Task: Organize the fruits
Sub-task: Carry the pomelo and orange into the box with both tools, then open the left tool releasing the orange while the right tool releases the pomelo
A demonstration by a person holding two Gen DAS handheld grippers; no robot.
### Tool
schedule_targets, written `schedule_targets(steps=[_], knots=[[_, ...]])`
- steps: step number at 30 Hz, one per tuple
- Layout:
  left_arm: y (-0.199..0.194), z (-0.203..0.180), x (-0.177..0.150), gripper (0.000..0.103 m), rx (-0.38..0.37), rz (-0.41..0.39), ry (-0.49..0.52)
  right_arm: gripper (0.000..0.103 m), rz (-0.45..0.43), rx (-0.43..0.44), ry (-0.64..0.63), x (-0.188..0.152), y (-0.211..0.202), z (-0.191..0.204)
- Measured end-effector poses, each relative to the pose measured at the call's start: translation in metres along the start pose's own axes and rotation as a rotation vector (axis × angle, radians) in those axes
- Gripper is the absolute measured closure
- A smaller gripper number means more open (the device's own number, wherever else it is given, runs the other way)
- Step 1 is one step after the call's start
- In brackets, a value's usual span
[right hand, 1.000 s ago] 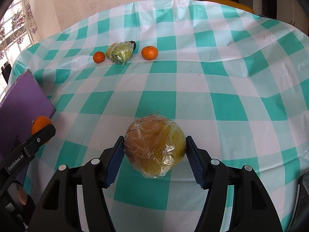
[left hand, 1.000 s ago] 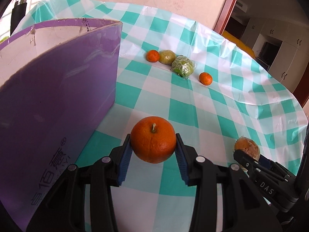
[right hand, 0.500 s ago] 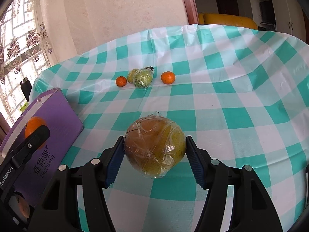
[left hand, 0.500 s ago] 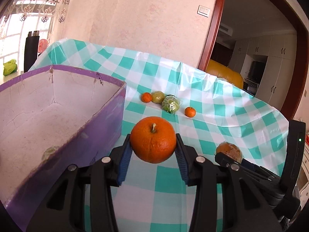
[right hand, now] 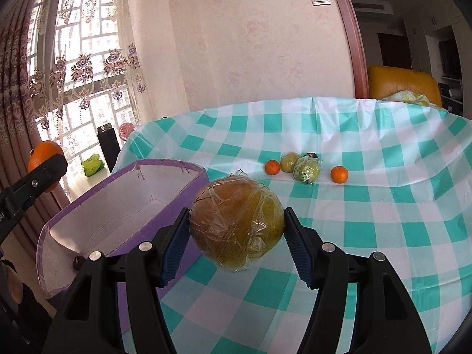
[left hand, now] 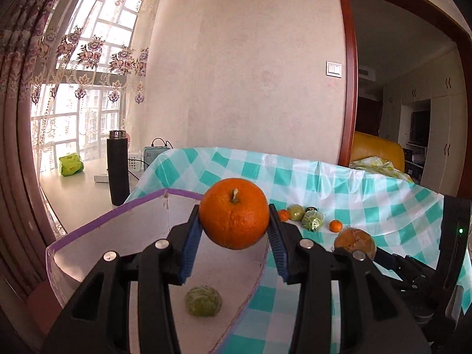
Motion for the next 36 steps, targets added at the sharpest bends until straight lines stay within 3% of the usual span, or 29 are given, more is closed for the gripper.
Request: schedule_targets(steps=[4, 8, 11, 17, 21, 26, 36], knots=[[0.010, 0.052, 0.010, 0.059, 0.114, 0.062, 0.008, 0.041, -0.010, 0.064, -0.075, 0.017, 0.004, 0.042], [0.033, 0.104, -0.001, 0.059, 0.206, 0.229, 0.057, 0.041, 0.026, 0.141, -0.172, 0.031, 0.014, 0.091], [0.045, 0.133, -0.016, 0.059, 0.247, 0.330, 0.083, 0.041, 0.102, 0.193, -0.274, 0.032, 0.030, 0.130], [0.060, 0.169, -0.044, 0.059, 0.317, 0.464, 0.144, 0.041, 0.358, 0.212, -0.551, 0.003, 0.072, 0.188], [0.069, 0.180, -0.058, 0.059, 0.351, 0.538, 0.181, 0.041, 0.515, 0.260, -0.654, -0.021, 0.090, 0.204], [0.076, 0.194, -0.071, 0.059, 0.377, 0.612, 0.192, 0.041, 0.633, 0.281, -0.742, -0.040, 0.101, 0.210], [0.089, 0.201, -0.074, 0.058, 0.361, 0.673, 0.181, 0.041, 0.742, 0.268, -0.808, -0.065, 0.113, 0.206]])
Point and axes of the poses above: each gripper's, at about its wrist camera, not at the fingertips, and y roughly the way its jaws point, z to its left, x to its top, the point moved 10 cm from there along y, roughly the way its jaws point, and after that the axes turned 13 degrees about -y, right-handed, at the moved point
